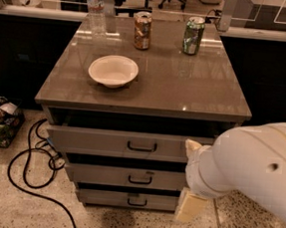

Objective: Open bottom drawer

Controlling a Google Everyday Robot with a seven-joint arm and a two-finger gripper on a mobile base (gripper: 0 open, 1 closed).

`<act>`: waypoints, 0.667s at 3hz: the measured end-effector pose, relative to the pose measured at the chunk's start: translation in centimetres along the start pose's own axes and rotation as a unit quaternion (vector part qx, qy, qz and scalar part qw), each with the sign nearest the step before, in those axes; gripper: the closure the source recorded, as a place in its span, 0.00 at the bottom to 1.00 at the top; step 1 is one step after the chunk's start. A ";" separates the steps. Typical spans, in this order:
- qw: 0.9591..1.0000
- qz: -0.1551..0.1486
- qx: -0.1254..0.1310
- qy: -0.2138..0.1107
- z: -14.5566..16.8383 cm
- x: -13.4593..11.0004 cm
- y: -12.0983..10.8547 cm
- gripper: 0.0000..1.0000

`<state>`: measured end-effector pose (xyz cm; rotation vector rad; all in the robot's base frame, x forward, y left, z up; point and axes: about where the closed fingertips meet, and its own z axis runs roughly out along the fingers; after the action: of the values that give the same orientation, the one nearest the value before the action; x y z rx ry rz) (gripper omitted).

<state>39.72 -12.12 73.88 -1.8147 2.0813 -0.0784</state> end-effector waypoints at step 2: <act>0.999 -0.043 0.005 0.008 11.0 -1.7 5.0 0.00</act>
Offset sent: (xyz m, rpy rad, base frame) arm -0.0232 0.0793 -0.1909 -0.0443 -0.0127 0.0637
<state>38.62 -7.40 62.66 -1.9037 2.0097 -0.1250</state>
